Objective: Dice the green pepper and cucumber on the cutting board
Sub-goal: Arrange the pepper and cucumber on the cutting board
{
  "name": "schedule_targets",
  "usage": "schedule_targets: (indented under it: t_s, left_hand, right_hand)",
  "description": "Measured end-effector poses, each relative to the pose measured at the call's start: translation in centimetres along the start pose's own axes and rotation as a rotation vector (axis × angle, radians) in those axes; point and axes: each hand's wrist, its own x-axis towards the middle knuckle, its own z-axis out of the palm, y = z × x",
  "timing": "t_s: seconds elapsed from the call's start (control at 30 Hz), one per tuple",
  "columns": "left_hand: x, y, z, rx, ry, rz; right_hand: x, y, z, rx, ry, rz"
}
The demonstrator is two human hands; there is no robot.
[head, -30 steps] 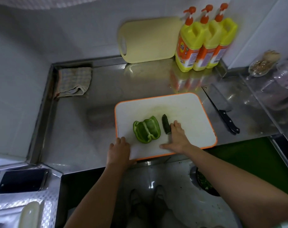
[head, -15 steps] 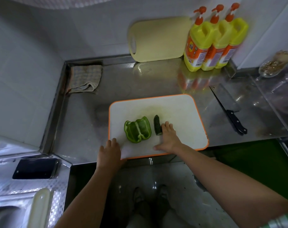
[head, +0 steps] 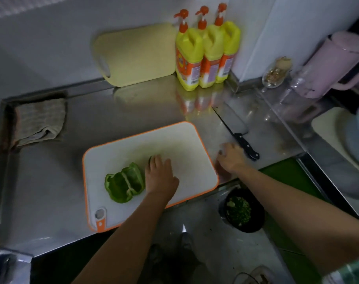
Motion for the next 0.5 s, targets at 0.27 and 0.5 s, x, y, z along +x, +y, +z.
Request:
schedule_targets:
  t_s: [0.27,0.5]
  left_hand:
    - [1.9,-0.3,1.2,0.009,0.051,-0.125]
    - [1.1,-1.6,1.1,-0.010,0.151,-0.114]
  right_hand:
    - [2.6,2.2,-0.6,-0.163,0.094,0.192]
    - [2.7,0.3,1.2,0.169,0.091,0.166]
